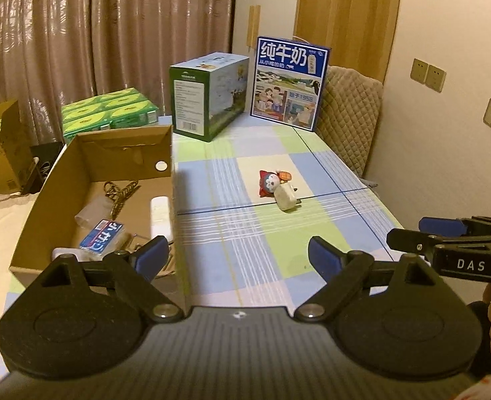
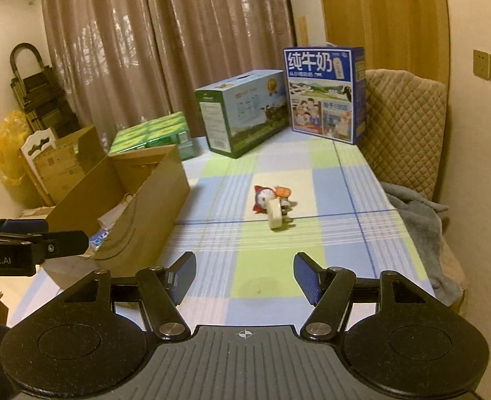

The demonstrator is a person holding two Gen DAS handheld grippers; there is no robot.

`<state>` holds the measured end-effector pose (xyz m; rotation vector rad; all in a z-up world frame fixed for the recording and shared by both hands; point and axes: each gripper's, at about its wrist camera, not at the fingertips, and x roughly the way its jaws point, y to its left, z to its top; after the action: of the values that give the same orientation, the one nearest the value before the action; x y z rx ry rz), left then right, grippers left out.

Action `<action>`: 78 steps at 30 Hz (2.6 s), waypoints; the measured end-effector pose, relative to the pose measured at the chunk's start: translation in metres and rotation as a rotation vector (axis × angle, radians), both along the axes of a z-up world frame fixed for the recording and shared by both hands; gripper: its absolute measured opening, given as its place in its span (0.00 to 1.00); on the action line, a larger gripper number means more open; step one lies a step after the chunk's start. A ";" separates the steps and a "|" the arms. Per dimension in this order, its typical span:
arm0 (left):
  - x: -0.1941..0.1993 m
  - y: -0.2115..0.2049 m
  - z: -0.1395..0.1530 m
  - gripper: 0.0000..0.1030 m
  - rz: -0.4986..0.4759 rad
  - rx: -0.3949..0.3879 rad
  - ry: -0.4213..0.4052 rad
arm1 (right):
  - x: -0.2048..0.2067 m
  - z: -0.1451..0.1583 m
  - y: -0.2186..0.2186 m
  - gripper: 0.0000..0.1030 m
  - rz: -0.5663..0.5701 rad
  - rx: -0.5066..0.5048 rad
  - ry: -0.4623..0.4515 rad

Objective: Organize rigid objects
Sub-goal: 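Withdraw both open tools from the box toward the remaining table items, then close the right tool on the white plug adapter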

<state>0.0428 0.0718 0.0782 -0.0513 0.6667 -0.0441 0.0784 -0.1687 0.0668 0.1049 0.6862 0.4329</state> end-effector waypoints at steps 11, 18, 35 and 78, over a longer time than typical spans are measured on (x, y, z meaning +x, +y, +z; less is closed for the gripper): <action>0.031 -0.017 -0.015 0.86 -0.024 0.004 0.018 | 0.022 -0.013 -0.014 0.60 -0.039 0.021 0.031; 0.061 -0.030 -0.027 0.86 -0.062 0.005 0.036 | 0.046 -0.029 -0.023 0.60 -0.060 0.021 0.054; 0.173 -0.039 -0.070 0.86 -0.106 0.064 0.065 | 0.157 -0.096 -0.013 0.60 0.033 0.001 0.028; 0.261 -0.064 -0.126 0.85 -0.121 0.049 0.067 | 0.257 -0.150 -0.031 0.31 -0.109 -0.081 0.042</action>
<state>0.3039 0.0083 -0.0474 0.0353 0.7372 -0.1430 0.3352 -0.1997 -0.0828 0.0749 0.7349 0.2986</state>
